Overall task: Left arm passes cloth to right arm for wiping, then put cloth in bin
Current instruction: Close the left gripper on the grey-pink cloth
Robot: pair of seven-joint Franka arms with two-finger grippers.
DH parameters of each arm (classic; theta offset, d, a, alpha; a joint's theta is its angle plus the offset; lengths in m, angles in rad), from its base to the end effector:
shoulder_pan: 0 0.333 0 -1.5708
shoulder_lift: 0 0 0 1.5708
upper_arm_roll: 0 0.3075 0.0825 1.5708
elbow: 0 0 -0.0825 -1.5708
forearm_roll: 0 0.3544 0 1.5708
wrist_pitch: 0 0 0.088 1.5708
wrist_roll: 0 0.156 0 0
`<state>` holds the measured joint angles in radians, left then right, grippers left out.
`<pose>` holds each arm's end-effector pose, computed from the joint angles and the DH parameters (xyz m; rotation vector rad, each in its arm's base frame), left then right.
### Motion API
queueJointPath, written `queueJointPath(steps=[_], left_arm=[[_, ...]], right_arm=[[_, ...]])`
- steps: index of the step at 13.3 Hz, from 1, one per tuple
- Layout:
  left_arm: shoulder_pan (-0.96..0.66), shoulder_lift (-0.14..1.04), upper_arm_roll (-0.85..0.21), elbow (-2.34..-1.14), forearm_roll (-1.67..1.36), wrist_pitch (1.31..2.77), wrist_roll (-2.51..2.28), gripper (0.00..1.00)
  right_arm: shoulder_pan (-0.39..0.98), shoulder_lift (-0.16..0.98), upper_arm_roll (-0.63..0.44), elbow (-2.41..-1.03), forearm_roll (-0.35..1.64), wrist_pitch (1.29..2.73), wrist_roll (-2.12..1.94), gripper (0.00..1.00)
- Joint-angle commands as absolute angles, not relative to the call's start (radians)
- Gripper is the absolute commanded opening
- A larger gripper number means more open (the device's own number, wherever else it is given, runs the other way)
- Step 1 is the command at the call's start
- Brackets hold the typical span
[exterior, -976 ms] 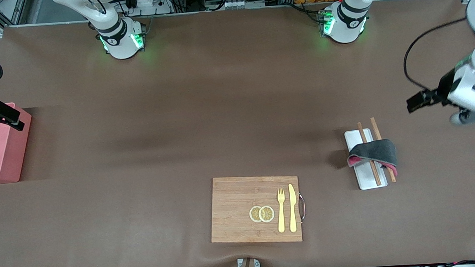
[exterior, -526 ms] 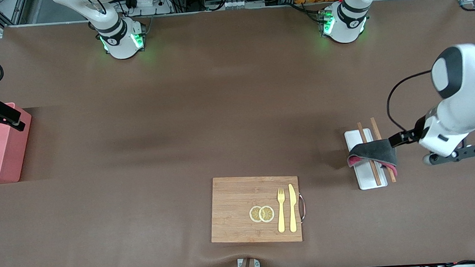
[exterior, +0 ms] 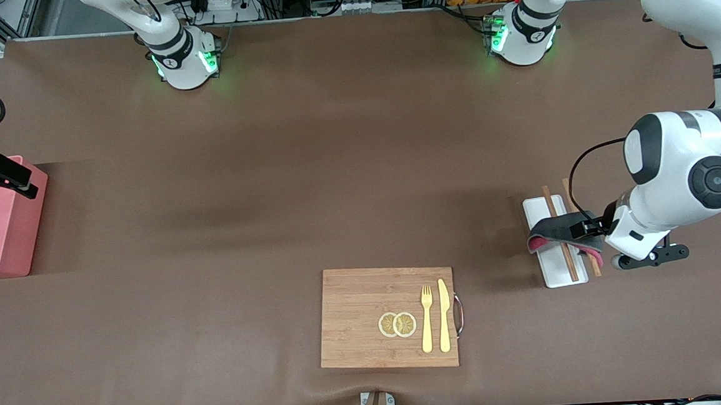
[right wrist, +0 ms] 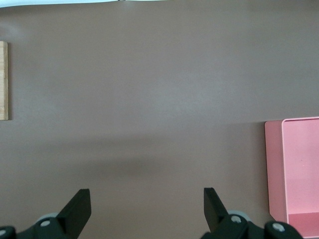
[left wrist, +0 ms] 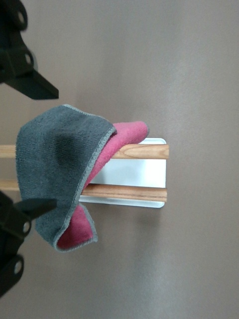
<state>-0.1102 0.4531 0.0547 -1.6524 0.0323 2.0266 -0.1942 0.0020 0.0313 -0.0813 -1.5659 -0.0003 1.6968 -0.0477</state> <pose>0.6303 -0.0345 0.3018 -3.0723 -0.1827 0.1096 0.5499 -0.0431 0.5645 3.1282 -0.0491 0.1555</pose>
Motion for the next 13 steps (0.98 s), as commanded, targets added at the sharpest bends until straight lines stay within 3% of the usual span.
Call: queueJointPath(steps=[1, 4, 6, 13], left_arm=[[-0.112, 0.474, 0.058, -1.652, 0.02, 2.033, -0.198, 0.79], [-0.109, 0.486, 0.057, -1.654, 0.02, 2.033, -0.199, 0.76], [-0.113, 0.491, 0.057, -1.654, 0.018, 2.034, -0.199, 0.61], [-0.11, 0.495, 0.057, -1.654, 0.008, 2.033, -0.202, 0.6]], right_arm=[[-0.011, 0.031, -0.074, -1.56, -0.002, 1.689, -0.048, 1.0], [-0.009, 0.031, -0.074, -1.562, -0.002, 1.689, -0.049, 1.0], [-0.008, 0.031, -0.074, -1.562, -0.002, 1.689, -0.049, 1.0], [-0.011, 0.034, -0.074, -1.562, -0.006, 1.687, -0.049, 1.0]])
